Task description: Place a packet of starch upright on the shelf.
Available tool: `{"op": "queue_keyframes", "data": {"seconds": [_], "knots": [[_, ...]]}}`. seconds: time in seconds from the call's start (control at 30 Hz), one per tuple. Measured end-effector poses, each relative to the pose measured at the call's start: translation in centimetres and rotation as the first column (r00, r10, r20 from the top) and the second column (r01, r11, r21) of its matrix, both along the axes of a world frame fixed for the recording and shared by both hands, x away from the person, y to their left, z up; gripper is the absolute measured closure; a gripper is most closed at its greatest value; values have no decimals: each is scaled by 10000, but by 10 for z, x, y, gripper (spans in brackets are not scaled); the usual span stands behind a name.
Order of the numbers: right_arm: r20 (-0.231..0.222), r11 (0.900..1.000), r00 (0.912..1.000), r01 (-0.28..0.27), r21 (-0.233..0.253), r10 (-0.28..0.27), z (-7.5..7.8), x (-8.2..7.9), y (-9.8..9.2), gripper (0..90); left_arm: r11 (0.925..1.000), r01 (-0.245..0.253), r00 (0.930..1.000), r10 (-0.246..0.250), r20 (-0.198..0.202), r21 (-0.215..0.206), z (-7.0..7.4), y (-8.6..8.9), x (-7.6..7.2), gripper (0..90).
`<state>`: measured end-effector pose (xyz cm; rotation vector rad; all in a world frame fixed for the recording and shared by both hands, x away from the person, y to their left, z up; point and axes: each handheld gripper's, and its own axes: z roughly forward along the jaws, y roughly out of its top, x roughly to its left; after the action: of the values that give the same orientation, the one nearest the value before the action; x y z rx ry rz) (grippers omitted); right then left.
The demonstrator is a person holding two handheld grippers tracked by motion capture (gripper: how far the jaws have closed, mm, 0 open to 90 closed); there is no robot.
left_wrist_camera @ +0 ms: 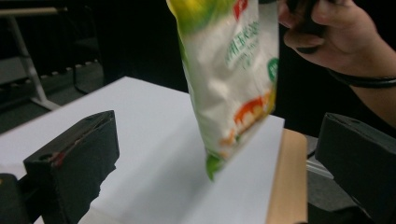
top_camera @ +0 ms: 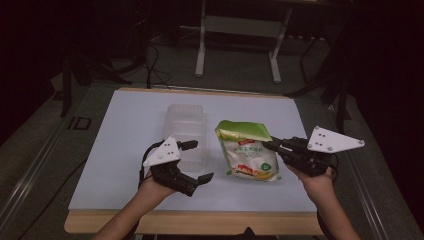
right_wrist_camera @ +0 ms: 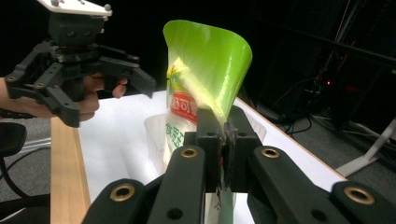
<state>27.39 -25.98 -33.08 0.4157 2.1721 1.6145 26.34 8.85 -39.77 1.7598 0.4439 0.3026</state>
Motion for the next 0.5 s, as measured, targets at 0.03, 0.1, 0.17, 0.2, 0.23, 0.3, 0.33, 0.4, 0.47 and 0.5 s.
{"op": "queue_keyframes", "data": {"seconds": [0.03,0.1,0.17,0.2,0.23,0.3,0.33,0.4,0.47,0.5], "knots": [[0,10000,10000,-23,-3,23,1,0,1,871,10000,46,10000,-46,17,28,2,-3,3,1],[54,10000,10000,-58,22,57,2,-1,2,871,9998,203,9998,-203,4,-68,3,-8,7,4],[45,10000,10000,-61,48,60,2,-1,3,871,9992,390,9992,-390,40,-53,5,-14,10,3],[53,9999,10000,-68,83,68,2,-1,3,871,9990,452,9990,-451,60,-61,6,-16,11,4],[51,9999,10000,-86,90,86,2,-1,4,871,9989,474,9988,-473,77,-36,6,-18,12,4],[99,9999,9999,-77,65,77,3,-2,4,871,9981,617,9981,-617,12,12,7,-24,15,4],[76,9999,9999,-82,86,82,3,-1,5,871,9981,618,9981,-618,-12,-32,7,-26,16,20],[115,9999,9999,-101,76,100,3,-1,6,871,9984,555,9984,-556,-77,-97,7,-29,19,63],[139,9999,9998,-130,76,129,4,-1,7,871,9986,535,9985,-535,-110,25,6,-33,22,65],[190,9998,9997,-170,81,168,5,-1,9,871,9985,548,9984,-548,-136,32,5,-35,24,82]]}}
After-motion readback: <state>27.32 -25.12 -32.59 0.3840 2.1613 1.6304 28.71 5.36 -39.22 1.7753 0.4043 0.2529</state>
